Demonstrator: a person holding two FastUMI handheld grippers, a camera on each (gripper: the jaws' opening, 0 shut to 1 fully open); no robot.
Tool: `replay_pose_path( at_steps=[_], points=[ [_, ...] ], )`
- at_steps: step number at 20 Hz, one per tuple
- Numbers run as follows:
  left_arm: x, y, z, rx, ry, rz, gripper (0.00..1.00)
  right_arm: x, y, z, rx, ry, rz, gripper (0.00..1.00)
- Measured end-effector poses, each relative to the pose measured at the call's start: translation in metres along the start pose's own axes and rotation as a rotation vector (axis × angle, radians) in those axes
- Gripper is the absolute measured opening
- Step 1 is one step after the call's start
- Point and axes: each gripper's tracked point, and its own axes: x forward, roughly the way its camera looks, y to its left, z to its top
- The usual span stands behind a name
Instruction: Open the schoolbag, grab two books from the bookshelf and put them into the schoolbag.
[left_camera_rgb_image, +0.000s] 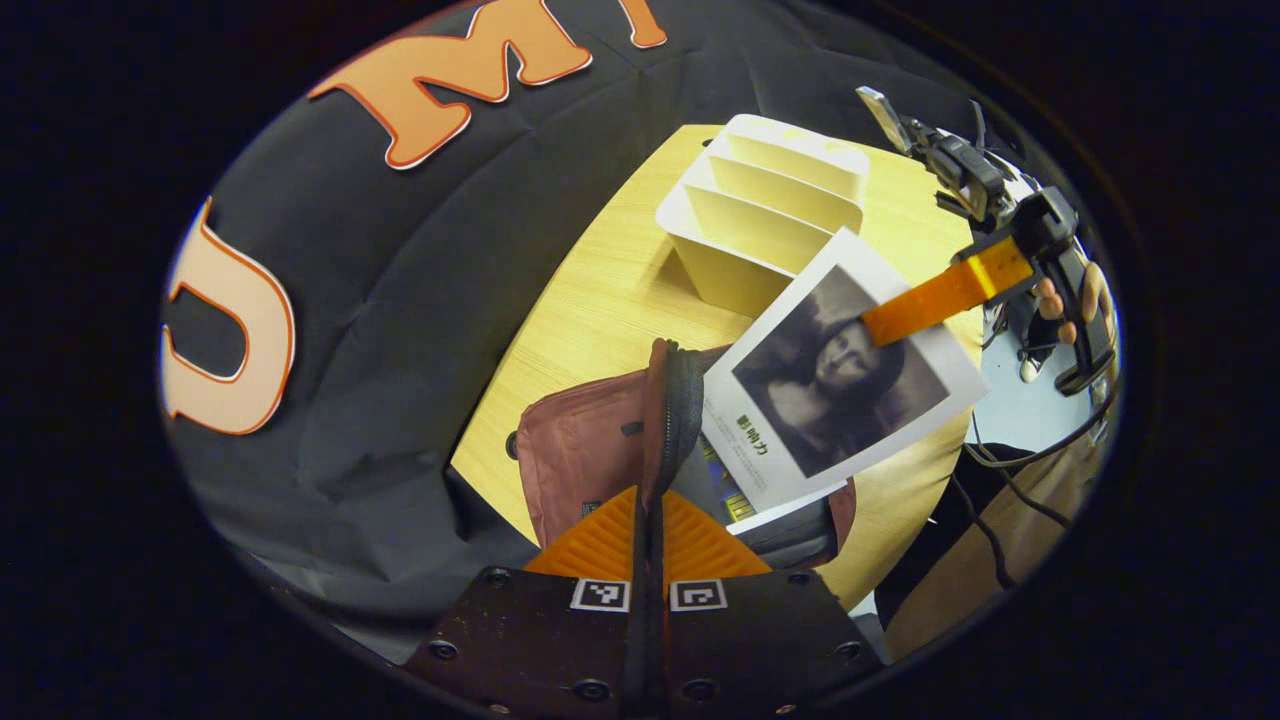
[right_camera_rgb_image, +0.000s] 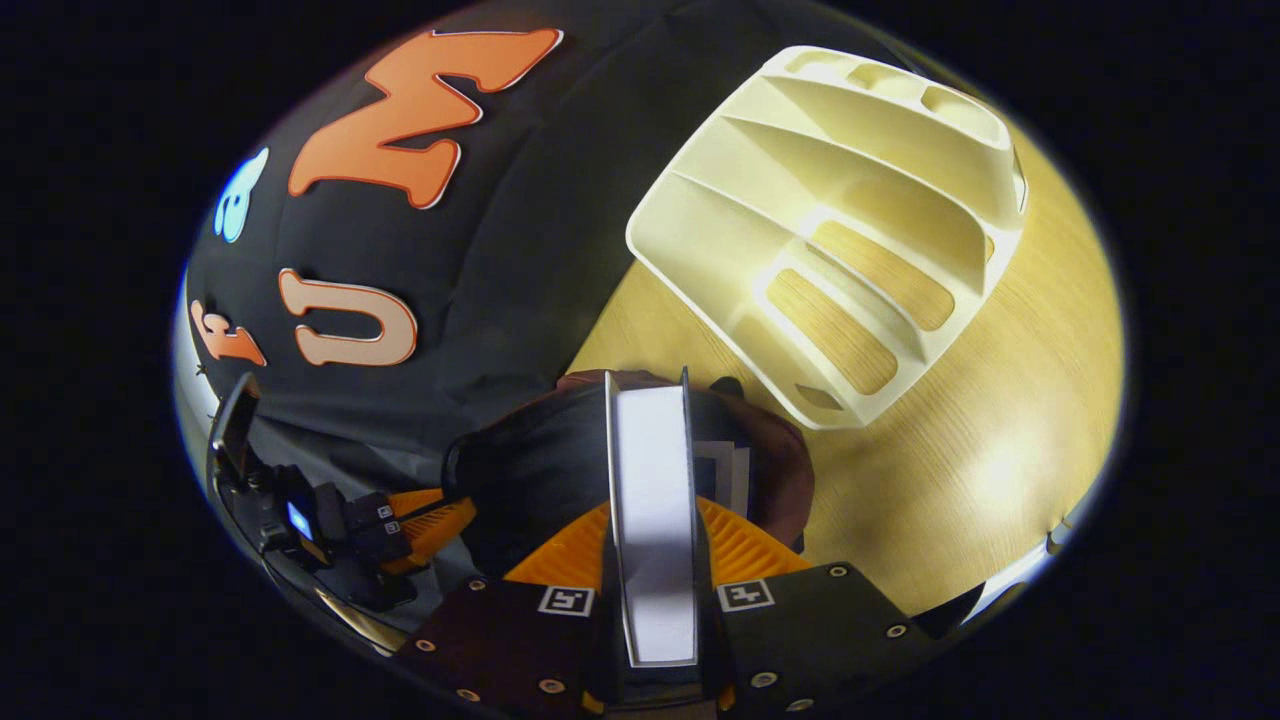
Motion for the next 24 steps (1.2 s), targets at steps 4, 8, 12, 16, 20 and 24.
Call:
replay_pose_path(
  at_steps=[4, 8, 12, 16, 20, 24],
  points=[
    [-0.002, 0.001, 0.009, 0.018, -0.005, 0.016, 0.0, 0.034, 0.015, -0.012, -0.002, -0.001, 0.029, 0.3],
    [-0.003, 0.002, 0.013, 0.033, -0.007, 0.026, 0.0, 0.063, 0.025, -0.02, 0.005, 0.002, 0.022, 0.2],
    [-0.003, 0.001, 0.015, 0.046, -0.003, 0.023, 0.01, 0.085, 0.014, -0.026, -0.114, 0.015, -0.084, 0.39],
    [0.001, 0.004, 0.012, 0.04, 0.001, 0.023, 0.01, 0.086, 0.009, -0.043, -0.153, 0.093, -0.142, 0.78],
    [0.004, 0.005, 0.009, 0.012, -0.004, 0.018, 0.01, 0.075, -0.013, -0.043, -0.19, 0.12, -0.196, 0.97],
    [0.007, 0.004, 0.008, -0.002, -0.013, 0.006, 0.0, 0.053, -0.022, -0.037, -0.211, 0.123, -0.194, 0.98]
  ],
)
